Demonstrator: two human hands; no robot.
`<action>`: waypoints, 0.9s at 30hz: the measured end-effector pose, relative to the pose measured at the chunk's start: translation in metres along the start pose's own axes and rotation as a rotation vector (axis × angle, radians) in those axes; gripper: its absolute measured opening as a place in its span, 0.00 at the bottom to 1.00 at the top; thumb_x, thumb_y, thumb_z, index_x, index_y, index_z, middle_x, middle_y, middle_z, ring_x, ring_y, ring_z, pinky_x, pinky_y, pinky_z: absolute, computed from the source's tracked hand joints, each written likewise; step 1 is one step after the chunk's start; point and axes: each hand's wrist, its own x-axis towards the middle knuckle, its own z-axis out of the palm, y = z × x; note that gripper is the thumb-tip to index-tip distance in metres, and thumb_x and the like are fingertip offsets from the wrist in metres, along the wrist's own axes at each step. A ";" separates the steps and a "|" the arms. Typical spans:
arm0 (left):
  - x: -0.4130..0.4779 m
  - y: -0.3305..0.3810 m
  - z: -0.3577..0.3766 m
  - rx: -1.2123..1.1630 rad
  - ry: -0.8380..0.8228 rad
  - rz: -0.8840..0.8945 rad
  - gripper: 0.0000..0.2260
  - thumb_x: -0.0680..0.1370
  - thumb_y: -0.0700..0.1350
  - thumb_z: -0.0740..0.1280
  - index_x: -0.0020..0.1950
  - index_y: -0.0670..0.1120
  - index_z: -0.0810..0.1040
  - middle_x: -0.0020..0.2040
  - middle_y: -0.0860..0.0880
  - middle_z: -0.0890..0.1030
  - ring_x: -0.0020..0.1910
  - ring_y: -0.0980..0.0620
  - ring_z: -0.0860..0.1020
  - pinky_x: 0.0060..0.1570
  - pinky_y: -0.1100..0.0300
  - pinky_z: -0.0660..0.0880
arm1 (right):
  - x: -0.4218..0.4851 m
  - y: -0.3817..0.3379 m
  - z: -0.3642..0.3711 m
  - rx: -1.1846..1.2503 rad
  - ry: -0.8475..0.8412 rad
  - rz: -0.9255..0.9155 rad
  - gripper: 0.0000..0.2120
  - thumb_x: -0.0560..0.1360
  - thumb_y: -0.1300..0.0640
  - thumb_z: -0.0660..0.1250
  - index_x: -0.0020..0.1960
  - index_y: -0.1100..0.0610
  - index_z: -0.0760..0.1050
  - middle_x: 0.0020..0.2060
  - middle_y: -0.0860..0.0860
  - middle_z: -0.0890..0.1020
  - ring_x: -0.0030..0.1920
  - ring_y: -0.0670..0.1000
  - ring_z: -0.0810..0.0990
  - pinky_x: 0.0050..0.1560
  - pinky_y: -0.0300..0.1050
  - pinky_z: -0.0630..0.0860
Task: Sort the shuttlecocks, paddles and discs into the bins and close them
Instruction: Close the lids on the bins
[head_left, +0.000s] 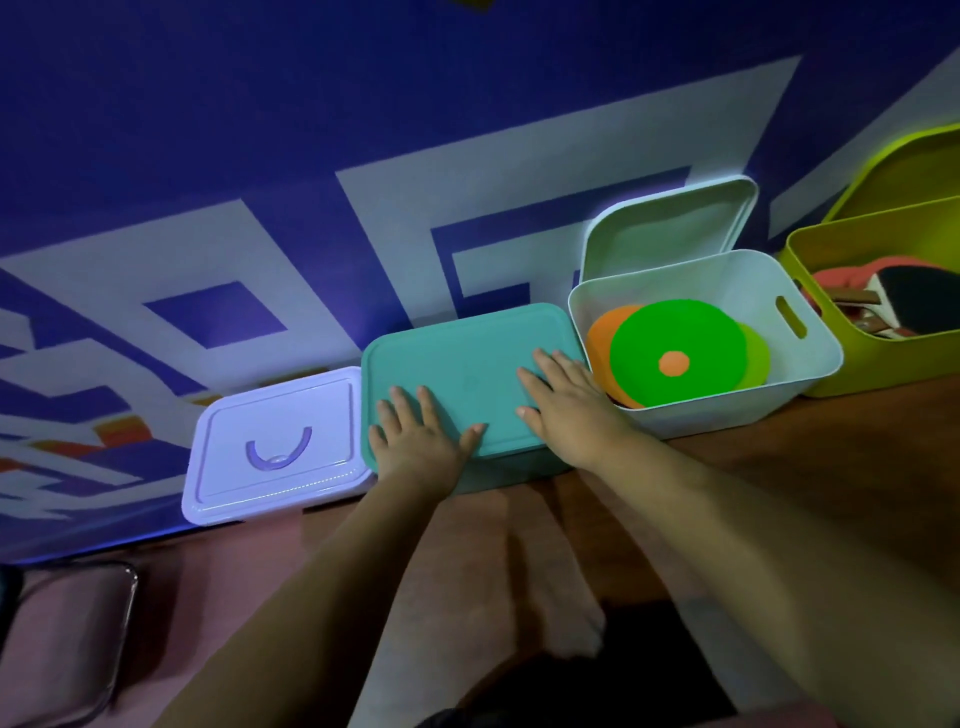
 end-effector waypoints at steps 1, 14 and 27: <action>0.001 0.001 -0.003 0.030 -0.006 0.002 0.48 0.77 0.78 0.44 0.85 0.46 0.40 0.84 0.38 0.41 0.83 0.35 0.43 0.80 0.38 0.49 | 0.001 0.000 -0.001 0.003 -0.005 -0.001 0.31 0.87 0.40 0.51 0.86 0.51 0.52 0.85 0.54 0.49 0.85 0.59 0.47 0.84 0.57 0.47; -0.005 0.000 -0.012 0.004 -0.061 0.012 0.47 0.79 0.75 0.46 0.85 0.44 0.38 0.84 0.36 0.39 0.83 0.33 0.42 0.80 0.36 0.49 | -0.032 -0.026 -0.021 -0.029 -0.109 0.075 0.27 0.84 0.46 0.61 0.82 0.52 0.66 0.83 0.55 0.62 0.80 0.60 0.63 0.80 0.50 0.58; -0.001 0.001 -0.013 -0.086 -0.080 -0.080 0.49 0.77 0.77 0.51 0.85 0.47 0.39 0.84 0.40 0.38 0.83 0.36 0.41 0.80 0.39 0.47 | -0.013 -0.006 -0.036 0.035 -0.207 -0.005 0.26 0.85 0.47 0.61 0.82 0.49 0.66 0.82 0.52 0.64 0.80 0.59 0.63 0.79 0.50 0.61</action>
